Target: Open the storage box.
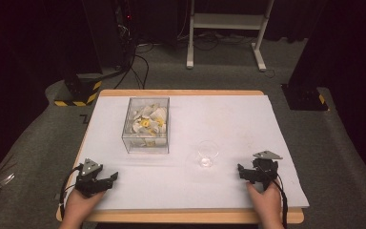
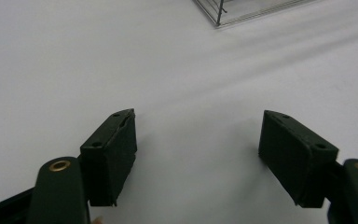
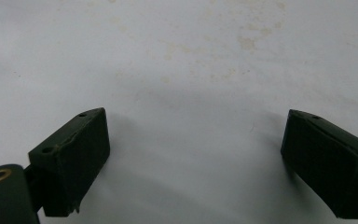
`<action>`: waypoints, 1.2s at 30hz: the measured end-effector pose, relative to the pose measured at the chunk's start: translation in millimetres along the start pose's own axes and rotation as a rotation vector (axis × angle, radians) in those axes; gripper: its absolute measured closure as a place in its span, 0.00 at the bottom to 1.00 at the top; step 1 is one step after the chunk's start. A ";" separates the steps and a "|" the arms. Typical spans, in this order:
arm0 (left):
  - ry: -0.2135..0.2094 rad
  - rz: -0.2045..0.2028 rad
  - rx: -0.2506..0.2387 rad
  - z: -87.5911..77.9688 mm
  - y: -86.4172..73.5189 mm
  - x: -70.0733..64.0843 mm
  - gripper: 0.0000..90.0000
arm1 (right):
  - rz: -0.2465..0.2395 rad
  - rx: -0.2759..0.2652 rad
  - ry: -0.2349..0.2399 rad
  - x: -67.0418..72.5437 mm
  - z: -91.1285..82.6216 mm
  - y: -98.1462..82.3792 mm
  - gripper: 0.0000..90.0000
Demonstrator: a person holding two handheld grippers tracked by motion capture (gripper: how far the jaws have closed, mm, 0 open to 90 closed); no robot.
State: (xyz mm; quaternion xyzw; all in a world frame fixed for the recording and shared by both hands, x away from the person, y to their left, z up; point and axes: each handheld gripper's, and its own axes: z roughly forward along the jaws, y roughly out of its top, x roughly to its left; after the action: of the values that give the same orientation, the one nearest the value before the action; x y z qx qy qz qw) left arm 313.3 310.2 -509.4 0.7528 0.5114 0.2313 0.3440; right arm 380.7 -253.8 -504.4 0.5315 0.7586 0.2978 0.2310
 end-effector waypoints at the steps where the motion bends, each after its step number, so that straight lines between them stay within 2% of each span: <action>1: 0.001 0.000 0.000 0.0 0.0 0.0 0.31 | 0.001 0.000 0.001 -0.1 0.0 -0.1 0.09; 21: 0.027 0.010 0.005 -0.4 0.4 -2.8 0.30 | 0.006 0.006 0.005 -1.0 0.4 0.9 0.09; 27: 0.062 -0.019 0.014 0.5 0.7 -3.9 0.23 | 0.002 0.005 0.009 -1.4 0.5 0.8 0.09; 36: 0.053 -0.032 0.030 1.0 2.7 -2.5 0.21 | 0.001 0.000 0.009 -1.4 0.4 0.3 0.09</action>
State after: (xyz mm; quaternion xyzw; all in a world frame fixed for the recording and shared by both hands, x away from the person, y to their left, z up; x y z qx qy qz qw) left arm 314.7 307.0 -508.0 0.7432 0.5358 0.2380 0.3224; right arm 381.6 -255.0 -504.4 0.5306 0.7594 0.3001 0.2275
